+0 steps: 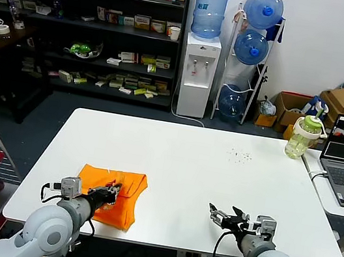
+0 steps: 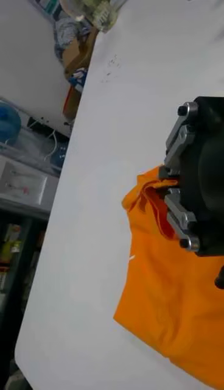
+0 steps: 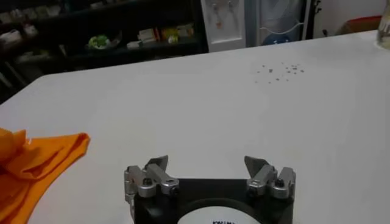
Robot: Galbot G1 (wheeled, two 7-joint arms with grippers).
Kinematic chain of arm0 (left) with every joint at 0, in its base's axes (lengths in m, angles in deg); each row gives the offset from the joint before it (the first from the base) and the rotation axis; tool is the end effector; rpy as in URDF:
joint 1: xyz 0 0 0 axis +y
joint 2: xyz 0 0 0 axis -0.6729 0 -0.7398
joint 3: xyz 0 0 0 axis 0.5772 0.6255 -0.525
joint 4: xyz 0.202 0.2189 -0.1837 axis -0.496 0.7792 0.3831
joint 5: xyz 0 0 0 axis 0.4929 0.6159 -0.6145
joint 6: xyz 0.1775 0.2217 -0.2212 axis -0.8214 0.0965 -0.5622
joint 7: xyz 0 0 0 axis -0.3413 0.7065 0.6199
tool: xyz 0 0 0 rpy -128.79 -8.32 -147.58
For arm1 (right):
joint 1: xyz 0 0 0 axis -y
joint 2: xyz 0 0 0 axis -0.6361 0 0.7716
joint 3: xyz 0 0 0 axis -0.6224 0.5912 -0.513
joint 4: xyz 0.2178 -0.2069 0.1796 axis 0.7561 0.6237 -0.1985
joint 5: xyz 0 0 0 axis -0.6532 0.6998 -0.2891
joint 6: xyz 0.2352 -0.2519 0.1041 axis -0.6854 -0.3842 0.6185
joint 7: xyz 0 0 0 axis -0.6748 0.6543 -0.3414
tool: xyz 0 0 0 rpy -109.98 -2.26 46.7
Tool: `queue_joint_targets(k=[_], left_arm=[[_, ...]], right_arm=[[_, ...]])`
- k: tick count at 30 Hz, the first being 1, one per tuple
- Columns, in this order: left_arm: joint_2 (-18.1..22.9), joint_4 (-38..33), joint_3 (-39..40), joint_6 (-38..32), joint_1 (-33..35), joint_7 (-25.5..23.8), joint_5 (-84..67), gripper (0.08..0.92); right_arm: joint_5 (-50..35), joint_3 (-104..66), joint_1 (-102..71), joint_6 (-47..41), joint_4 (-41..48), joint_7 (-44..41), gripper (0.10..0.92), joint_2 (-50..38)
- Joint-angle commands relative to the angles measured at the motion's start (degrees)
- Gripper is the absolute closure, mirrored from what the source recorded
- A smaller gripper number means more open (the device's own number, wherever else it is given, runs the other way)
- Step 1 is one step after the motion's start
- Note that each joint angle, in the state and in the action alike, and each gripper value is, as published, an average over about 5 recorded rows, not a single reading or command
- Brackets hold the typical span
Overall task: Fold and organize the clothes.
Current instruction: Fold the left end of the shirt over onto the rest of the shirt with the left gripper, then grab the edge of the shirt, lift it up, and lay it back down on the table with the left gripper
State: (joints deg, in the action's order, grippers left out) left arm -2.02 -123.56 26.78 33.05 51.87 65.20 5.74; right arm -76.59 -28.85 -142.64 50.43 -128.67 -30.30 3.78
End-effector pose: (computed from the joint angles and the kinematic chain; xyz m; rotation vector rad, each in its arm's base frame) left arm 0.2772 0.0247 -0.2494 -0.2549 -2.4472 0.3423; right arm 0.2682 -0.0580 -0.2706 0.2588 -2.4798 -0.1775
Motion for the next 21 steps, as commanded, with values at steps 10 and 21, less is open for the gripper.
queue_joint_targets(k=[10,21], left_arm=[[-8.28,0.06,-7.09,0.34,2.73,-5.82,1.41,0.501],[-21.32,20.7,-9.27,-2.67,4.98,-32.19,5.38,0.201]], right_arm=[[-0.05,0.46,0.6,0.36,0.42,-0.71,0.203,0.06],[0.04,0.19,0.25,1.04,0.51,-2.0,0.203,0.25]])
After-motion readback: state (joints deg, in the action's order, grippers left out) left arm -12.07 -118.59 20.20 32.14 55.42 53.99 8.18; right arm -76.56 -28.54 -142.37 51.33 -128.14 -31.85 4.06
